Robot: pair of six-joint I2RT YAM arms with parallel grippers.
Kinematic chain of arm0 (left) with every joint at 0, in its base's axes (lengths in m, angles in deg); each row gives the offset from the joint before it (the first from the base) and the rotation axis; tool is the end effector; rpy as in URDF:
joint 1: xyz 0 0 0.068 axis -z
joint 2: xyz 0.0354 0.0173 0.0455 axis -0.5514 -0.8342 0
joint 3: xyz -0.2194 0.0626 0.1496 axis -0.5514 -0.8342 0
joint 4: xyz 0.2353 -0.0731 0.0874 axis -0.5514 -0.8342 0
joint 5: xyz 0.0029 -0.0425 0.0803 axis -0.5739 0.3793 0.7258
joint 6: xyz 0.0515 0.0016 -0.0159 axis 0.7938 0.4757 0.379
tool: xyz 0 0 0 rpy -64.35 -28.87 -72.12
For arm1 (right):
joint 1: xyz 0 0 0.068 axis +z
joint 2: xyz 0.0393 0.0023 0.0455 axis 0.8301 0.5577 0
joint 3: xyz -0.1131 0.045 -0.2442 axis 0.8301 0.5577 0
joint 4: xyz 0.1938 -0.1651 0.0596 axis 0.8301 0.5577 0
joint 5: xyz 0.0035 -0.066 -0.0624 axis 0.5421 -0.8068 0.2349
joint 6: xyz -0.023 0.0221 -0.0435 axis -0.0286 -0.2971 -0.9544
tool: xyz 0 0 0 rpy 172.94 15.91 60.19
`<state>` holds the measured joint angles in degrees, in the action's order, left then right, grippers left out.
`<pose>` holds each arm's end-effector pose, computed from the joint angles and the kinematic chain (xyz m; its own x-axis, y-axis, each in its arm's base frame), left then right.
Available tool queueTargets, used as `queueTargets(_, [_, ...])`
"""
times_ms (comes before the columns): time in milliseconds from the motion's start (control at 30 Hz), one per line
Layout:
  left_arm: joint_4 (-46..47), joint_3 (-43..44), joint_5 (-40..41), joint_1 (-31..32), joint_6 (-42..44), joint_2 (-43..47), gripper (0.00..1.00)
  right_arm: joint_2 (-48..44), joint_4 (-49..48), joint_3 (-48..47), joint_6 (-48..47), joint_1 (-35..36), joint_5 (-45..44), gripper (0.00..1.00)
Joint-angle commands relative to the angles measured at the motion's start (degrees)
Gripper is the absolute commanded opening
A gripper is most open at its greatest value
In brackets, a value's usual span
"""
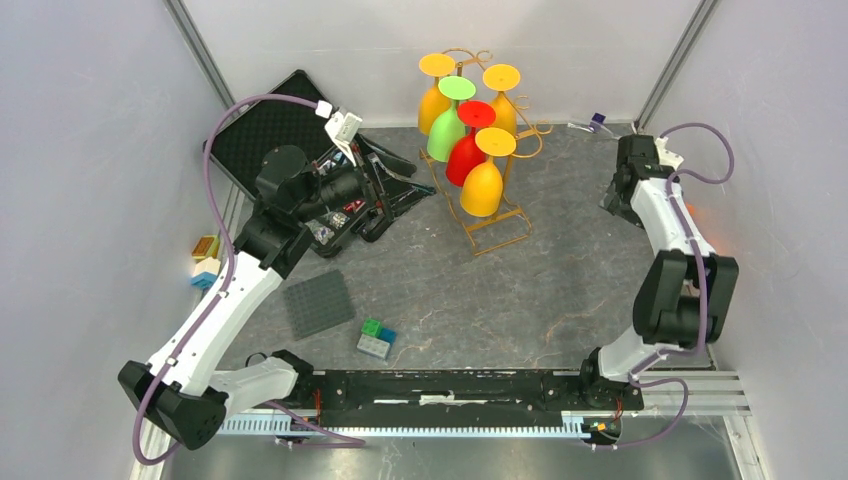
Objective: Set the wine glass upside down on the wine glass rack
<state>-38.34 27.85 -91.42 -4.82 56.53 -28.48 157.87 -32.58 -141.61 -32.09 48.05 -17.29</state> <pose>0.2014 -0.1331 0.4416 -0.3382 -0.2335 -0.9116 0.8298 0.3830 -0.4060 0.3200 -0.0623 0.2748 -0.5735 0.5170 -0.6354 0.7314 0.6725 -0.1131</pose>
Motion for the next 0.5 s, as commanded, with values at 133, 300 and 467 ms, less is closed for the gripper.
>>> queueTargets(133, [3.23, -0.37, -2.5, 0.23, -2.8, 0.18, 0.93, 6.03, -1.17, -3.45, 10.72, -2.73, -13.82, 0.87])
queueTargets(300, [3.85, -0.66, -2.89, 0.32, -3.95, -0.21, 0.93, 7.09, -6.64, -1.95, 8.99, -4.82, -16.07, 0.87])
queueTargets(467, [3.94, -0.84, -2.61, 0.38, -3.95, -0.51, 0.93, 10.17, -10.38, -2.92, 8.01, -6.56, -17.8, 0.84])
